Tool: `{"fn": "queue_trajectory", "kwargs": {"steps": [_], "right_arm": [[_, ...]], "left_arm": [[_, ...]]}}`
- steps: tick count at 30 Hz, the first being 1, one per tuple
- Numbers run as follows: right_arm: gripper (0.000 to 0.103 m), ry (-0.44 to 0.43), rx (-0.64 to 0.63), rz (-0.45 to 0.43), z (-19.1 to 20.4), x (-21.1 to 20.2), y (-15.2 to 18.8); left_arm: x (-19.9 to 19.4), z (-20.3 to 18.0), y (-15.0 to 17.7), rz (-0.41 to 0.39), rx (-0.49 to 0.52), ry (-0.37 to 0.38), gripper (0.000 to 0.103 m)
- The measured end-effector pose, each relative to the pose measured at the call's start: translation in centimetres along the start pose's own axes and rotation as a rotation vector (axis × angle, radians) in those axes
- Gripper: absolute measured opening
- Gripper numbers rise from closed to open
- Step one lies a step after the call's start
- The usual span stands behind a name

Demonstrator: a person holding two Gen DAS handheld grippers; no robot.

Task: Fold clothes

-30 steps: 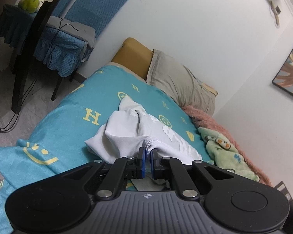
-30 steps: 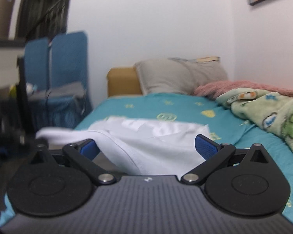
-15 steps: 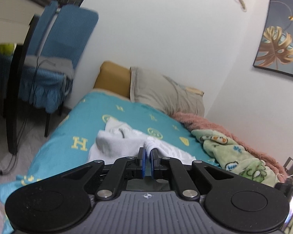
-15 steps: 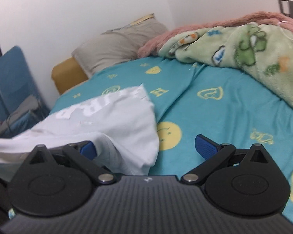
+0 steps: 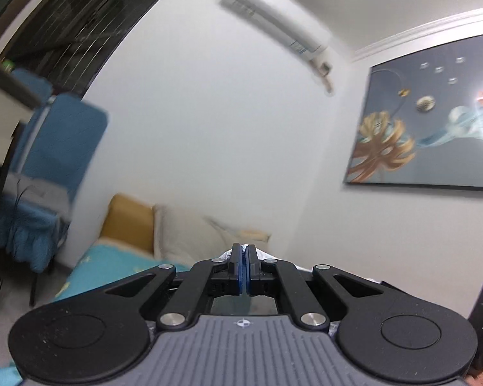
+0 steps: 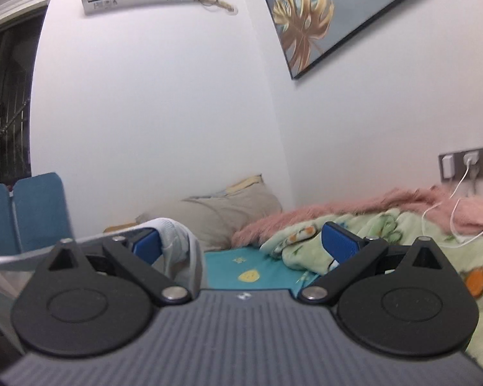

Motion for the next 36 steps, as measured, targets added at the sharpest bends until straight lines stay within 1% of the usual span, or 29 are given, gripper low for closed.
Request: {"fn": "queue_trajectory", "kwargs": {"steps": [1, 2, 4, 7, 9, 11, 13, 15, 17, 21, 23, 25, 26, 28, 29, 30, 31, 34, 36], "right_arm": [[0.103, 0.002, 0.000, 0.017, -0.2, 0.1, 0.3], [0.103, 0.006, -0.001, 0.069, -0.4, 0.6, 1.2], [0.103, 0.013, -0.003, 0.213, -0.9, 2.1, 4.3], [0.103, 0.024, 0.001, 0.447, -1.9, 3.8, 10.1], [0.103, 0.055, -0.023, 0.575, -2.8, 4.5, 13.5], [0.103, 0.060, -0.038, 0.681, -3.2, 4.9, 16.0], [0.103, 0.042, -0.027, 0.780, -3.1, 5.0, 18.0], [0.103, 0.025, -0.009, 0.815, -2.1, 4.5, 19.2], [0.103, 0.039, 0.002, 0.778, -2.1, 4.5, 18.7], [0.103, 0.079, 0.064, 0.630, -3.4, 4.6, 15.7], [0.103, 0.077, 0.109, 0.574, -3.7, 4.6, 14.4], [0.103, 0.070, 0.127, 0.536, -3.8, 4.5, 13.7], [0.103, 0.065, 0.125, 0.524, -3.6, 4.5, 13.6], [0.103, 0.057, 0.109, 0.516, -3.4, 4.6, 13.6], [0.103, 0.054, 0.101, 0.513, -3.2, 4.6, 13.6], [0.103, 0.050, 0.105, 0.511, -3.2, 4.6, 13.7], [0.103, 0.046, 0.111, 0.510, -3.2, 4.5, 13.8], [0.103, 0.042, 0.135, 0.513, -3.4, 4.7, 13.8], [0.103, 0.042, 0.146, 0.517, -3.4, 4.7, 13.9]], "left_arm": [[0.1, -0.2, 0.3, 0.015, 0.006, -0.006, 0.002], [0.4, -0.1, 1.0, 0.041, 0.009, -0.019, 0.002], [1.1, 0.4, 2.4, 0.102, 0.016, -0.048, 0.002], [1.9, 1.5, 4.7, 0.193, 0.029, -0.094, 0.002], [2.4, 2.1, 5.7, 0.235, 0.034, -0.111, 0.002], [2.9, 2.5, 6.3, 0.259, 0.056, -0.132, 0.002], [3.2, 3.0, 6.9, 0.283, 0.065, -0.149, 0.002], [3.2, 3.5, 7.4, 0.306, 0.066, -0.168, 0.002], [3.3, 4.0, 7.9, 0.327, 0.069, -0.186, 0.002], [3.5, 5.0, 9.1, 0.399, 0.091, -0.218, 0.003], [3.6, 5.4, 10.0, 0.445, 0.106, -0.234, 0.005], [3.7, 5.7, 10.9, 0.490, 0.117, -0.252, 0.016], [3.7, 5.7, 11.3, 0.503, 0.128, -0.258, 0.017], [3.7, 5.6, 12.1, 0.520, 0.157, -0.264, 0.026], [3.8, 5.3, 12.4, 0.527, 0.179, -0.268, 0.029], [3.8, 5.1, 12.8, 0.534, 0.204, -0.272, 0.035], [3.8, 4.7, 13.1, 0.543, 0.230, -0.273, 0.039], [3.6, 3.7, 14.2, 0.569, 0.311, -0.267, 0.046], [3.3, 3.3, 14.6, 0.581, 0.352, -0.260, 0.048]]}}
Point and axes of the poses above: each gripper's, at about its wrist camera, not at the fingertips, and x roughly the way its jaws point, z to its left, y to its underside, the point moved 8 cm from there along x, roughly the way its jaws point, and after that the axes turned 3 degrees about -z, right-handed, at the moved point
